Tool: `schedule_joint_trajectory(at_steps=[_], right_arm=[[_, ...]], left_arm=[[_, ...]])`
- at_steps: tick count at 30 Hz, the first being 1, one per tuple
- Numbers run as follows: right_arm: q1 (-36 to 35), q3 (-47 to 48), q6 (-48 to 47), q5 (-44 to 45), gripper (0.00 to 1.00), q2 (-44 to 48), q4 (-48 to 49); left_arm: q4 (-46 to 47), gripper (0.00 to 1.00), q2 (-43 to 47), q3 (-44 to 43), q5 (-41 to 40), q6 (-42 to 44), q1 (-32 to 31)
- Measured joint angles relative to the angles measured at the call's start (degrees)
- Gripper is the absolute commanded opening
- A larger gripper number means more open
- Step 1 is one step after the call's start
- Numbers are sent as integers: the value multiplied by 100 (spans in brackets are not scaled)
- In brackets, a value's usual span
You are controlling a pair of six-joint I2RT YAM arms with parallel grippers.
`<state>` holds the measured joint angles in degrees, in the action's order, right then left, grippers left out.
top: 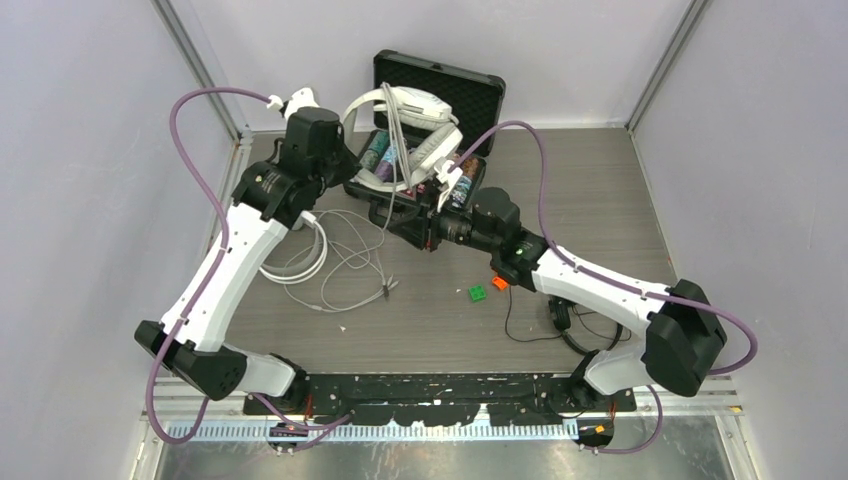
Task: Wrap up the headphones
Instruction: Wrap the headphones cable around the headphones.
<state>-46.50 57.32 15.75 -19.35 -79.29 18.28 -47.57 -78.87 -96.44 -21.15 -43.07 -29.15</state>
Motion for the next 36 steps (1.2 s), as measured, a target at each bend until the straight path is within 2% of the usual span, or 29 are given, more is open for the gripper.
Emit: schedule_joint_trajectory(at_steps=[14, 30, 36], right_arm=[[-103, -1169, 122, 11, 59, -529, 2218], [-103, -1781, -243, 127, 62, -2118, 4852], [-94, -1853, -527, -13, 61, -2441, 5278]], left_arm=[[-28, 0, 31, -306, 214, -131, -2], [-74, 0, 52, -787, 339, -142, -2], [-83, 0, 52, -787, 400, -142, -2]])
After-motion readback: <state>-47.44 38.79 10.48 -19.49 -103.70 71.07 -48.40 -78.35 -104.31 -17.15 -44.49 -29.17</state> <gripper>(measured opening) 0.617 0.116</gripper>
